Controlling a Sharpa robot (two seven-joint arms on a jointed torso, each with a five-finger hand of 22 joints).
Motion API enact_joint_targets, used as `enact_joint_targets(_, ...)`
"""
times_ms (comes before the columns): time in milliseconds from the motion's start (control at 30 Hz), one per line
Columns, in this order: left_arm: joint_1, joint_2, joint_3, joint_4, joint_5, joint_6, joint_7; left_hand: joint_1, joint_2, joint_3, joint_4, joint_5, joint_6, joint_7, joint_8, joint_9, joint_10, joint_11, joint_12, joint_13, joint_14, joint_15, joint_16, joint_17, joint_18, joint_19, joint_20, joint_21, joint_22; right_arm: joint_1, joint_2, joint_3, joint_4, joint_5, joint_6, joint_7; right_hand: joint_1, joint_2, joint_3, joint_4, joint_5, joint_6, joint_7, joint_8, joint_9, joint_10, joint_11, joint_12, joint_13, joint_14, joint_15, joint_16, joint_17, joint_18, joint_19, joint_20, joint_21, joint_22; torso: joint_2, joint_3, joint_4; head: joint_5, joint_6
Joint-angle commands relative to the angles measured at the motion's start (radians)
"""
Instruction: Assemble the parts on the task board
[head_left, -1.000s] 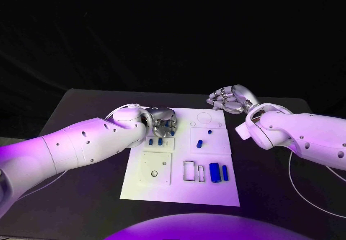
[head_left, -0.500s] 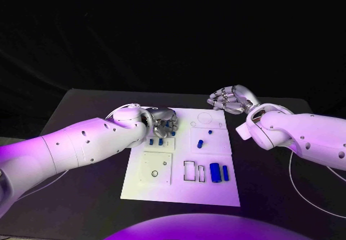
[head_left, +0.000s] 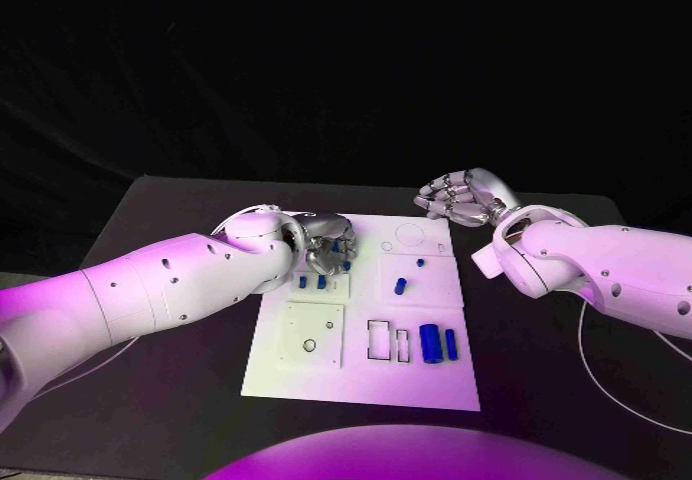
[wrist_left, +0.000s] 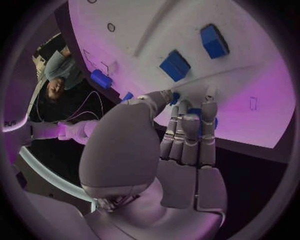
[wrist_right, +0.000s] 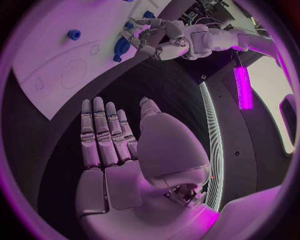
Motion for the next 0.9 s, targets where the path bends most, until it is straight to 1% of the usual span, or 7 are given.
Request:
enact_joint_targets(33, -0.008, 0.002, -0.006, -0.003, 0.005, 0.043, -0.005, 0.003, 0.014, 0.002, -0.004, 0.004, 0.022, -0.005, 0.01, 0.004, 0.01, -0.004, 0.013, 0.006, 0.004, -0.007, 0.006, 0.002, -0.006, 0.01, -0.001, 0.0, 0.002, -0.001, 0.001, 0.0, 0.0, -0.009, 0.018, -0.001, -0.006, 0.008, -0.007, 0.0, 0.004, 0.002, 0.074, 0.003, -0.001, -0.001, -0.002, 0.001, -0.001, -0.003, 0.001, -0.005, -0.001, 0.005, -0.004, -0.001, -0.004, -0.001, 0.0, 0.0001, 0.0002, -0.001, 0.001)
enact_joint_targets(167, -0.008, 0.004, -0.006, -0.004, 0.006, 0.043, -0.004, 0.006, 0.026, 0.013, -0.004, 0.004, 0.055, -0.009, 0.023, 0.009, 0.02, -0.009, 0.018, 0.009, 0.006, -0.012, 0.009, 0.0, -0.008, 0.018, -0.004, 0.004, 0.009, -0.001, 0.002, 0.0, 0.0, -0.009, 0.019, -0.001, -0.006, 0.008, -0.007, 0.0, 0.004, 0.002, 0.074, 0.003, -0.001, -0.001, -0.002, 0.001, -0.001, -0.003, 0.001, -0.005, -0.001, 0.005, -0.004, -0.001, -0.004, -0.001, 0.0, 0.0001, 0.0001, -0.001, 0.001)
enact_joint_targets(400, -0.008, 0.007, -0.006, -0.01, 0.006, 0.044, -0.006, 0.007, 0.036, 0.022, -0.004, 0.002, 0.077, -0.014, 0.028, 0.011, 0.038, -0.015, 0.021, 0.011, 0.018, -0.017, 0.016, 0.015, -0.011, 0.032, -0.008, 0.013, 0.023, -0.001, 0.002, 0.0, -0.001, -0.01, 0.021, -0.003, -0.006, 0.009, -0.007, 0.0, 0.005, 0.003, 0.073, 0.005, -0.001, 0.0, -0.002, 0.001, -0.001, -0.002, 0.001, -0.005, -0.002, 0.005, -0.005, 0.0, -0.004, -0.003, 0.0, 0.0008, -0.0002, -0.001, 0.001)
enact_joint_targets(800, -0.012, 0.015, -0.006, -0.017, 0.013, 0.06, -0.003, -0.002, 0.032, 0.021, 0.0, 0.001, 0.078, -0.014, 0.024, 0.01, 0.04, -0.016, 0.016, 0.009, 0.024, -0.018, 0.02, 0.024, -0.013, 0.038, -0.01, 0.017, 0.028, -0.002, 0.004, 0.0, -0.002, -0.011, 0.025, -0.004, -0.007, 0.011, -0.007, 0.0, 0.005, 0.006, 0.073, 0.006, -0.001, 0.002, -0.003, 0.002, -0.001, 0.0, 0.0, -0.004, -0.003, 0.005, -0.005, 0.0, -0.003, -0.005, 0.001, 0.0007, -0.0015, -0.002, -0.001)
enact_joint_targets(900, -0.013, 0.016, -0.006, -0.018, 0.014, 0.064, -0.004, -0.005, 0.031, 0.02, 0.002, 0.0, 0.079, -0.014, 0.023, 0.009, 0.041, -0.016, 0.015, 0.009, 0.028, -0.018, 0.022, 0.031, -0.013, 0.04, -0.01, 0.018, 0.03, -0.002, 0.004, 0.0, -0.002, -0.011, 0.026, -0.005, -0.007, 0.011, -0.007, 0.0, 0.005, 0.006, 0.073, 0.006, -0.001, 0.002, -0.003, 0.002, -0.001, 0.0, 0.0, -0.004, -0.003, 0.005, -0.005, 0.0, -0.003, -0.005, 0.0, 0.0008, 0.0, -0.002, -0.001)
